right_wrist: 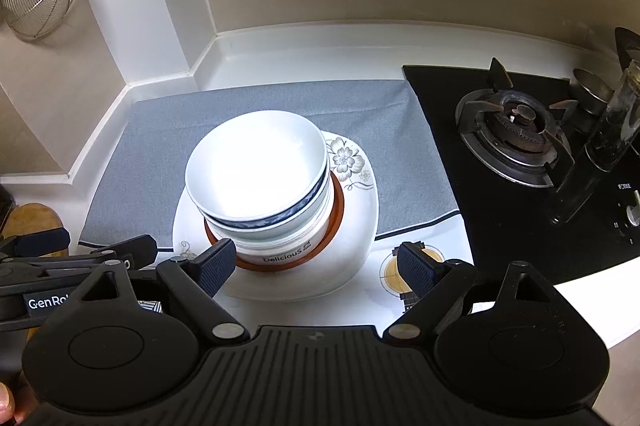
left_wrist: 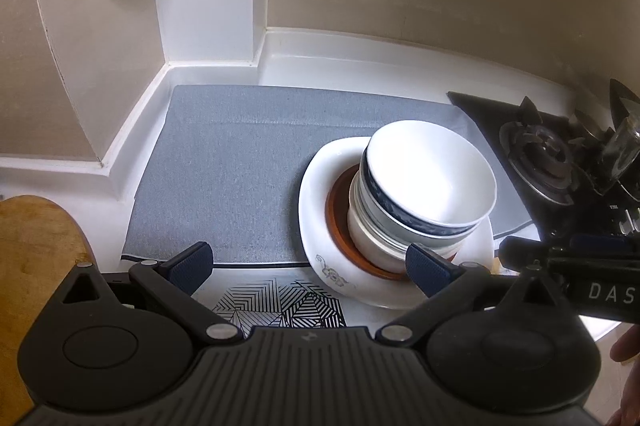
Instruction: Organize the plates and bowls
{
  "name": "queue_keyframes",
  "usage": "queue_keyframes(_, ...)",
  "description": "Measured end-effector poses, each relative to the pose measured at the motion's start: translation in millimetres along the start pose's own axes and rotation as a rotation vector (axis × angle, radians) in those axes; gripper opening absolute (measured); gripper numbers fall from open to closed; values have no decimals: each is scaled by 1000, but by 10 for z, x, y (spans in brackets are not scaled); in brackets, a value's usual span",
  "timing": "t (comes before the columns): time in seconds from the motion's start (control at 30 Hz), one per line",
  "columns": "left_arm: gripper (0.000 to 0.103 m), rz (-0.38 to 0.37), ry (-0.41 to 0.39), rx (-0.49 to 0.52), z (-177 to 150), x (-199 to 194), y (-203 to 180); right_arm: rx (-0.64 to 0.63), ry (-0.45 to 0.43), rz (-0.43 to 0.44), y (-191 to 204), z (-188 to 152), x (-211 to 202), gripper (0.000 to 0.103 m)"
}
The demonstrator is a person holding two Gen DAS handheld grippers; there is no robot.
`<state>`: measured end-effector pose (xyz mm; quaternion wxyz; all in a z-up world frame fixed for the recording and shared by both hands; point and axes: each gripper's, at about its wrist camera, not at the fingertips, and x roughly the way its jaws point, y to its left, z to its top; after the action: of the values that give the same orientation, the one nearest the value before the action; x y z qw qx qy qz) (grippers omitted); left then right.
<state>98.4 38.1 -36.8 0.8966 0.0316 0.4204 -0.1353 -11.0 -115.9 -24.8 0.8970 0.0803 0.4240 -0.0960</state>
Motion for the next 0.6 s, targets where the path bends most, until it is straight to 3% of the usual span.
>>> queue_keyframes(0.6,102,-2,16,-11,-31,55,39,3,20,3,26,-5,53,89)
